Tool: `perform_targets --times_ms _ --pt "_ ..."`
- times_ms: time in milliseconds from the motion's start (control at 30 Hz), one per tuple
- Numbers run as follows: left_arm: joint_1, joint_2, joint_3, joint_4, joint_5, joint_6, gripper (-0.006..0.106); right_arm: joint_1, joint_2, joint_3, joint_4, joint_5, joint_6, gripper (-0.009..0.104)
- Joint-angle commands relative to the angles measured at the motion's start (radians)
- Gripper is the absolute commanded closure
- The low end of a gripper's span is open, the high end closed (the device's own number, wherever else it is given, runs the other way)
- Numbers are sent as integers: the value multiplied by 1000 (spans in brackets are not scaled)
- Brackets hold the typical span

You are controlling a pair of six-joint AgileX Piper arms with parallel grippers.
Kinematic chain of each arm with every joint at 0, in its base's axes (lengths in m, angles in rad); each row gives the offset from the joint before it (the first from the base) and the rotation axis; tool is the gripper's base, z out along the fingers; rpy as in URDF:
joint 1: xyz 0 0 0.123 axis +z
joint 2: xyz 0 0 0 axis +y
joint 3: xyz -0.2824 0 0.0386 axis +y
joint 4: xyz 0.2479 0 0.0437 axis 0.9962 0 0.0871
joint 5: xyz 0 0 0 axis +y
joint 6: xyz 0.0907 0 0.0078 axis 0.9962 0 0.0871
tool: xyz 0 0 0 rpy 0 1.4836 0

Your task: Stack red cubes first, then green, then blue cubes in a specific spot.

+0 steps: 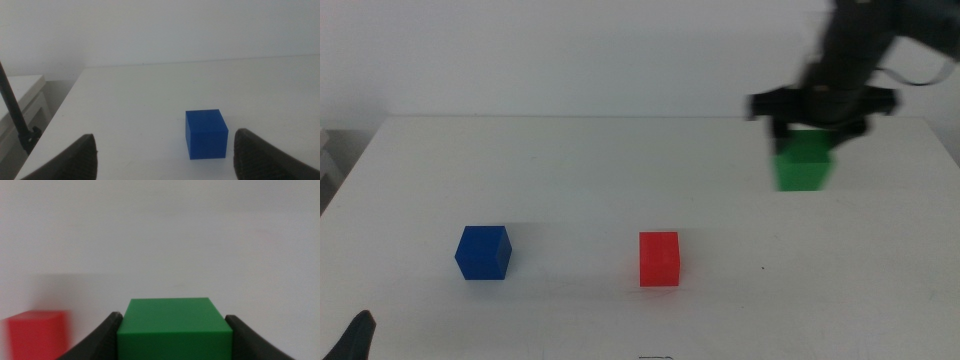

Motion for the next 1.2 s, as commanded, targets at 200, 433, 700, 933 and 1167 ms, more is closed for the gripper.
perform_targets --times_ms 200,433,700,933,1167 --pt "-3 -20 -4 -7 -82 -2 7 216 12 -138 29 48 178 96" --pt "-3 -20 -4 -7 -82 -2 7 274 75 -150 24 43 271 96" --pt "-3 -20 -4 -7 -82 -2 7 313 134 -156 -8 37 311 96" --pt "-3 -20 -4 -7 -82 -2 7 332 177 -179 -11 41 318 96" --pt "-3 -20 -4 -7 -82 -2 7 338 200 -196 -8 23 318 96"
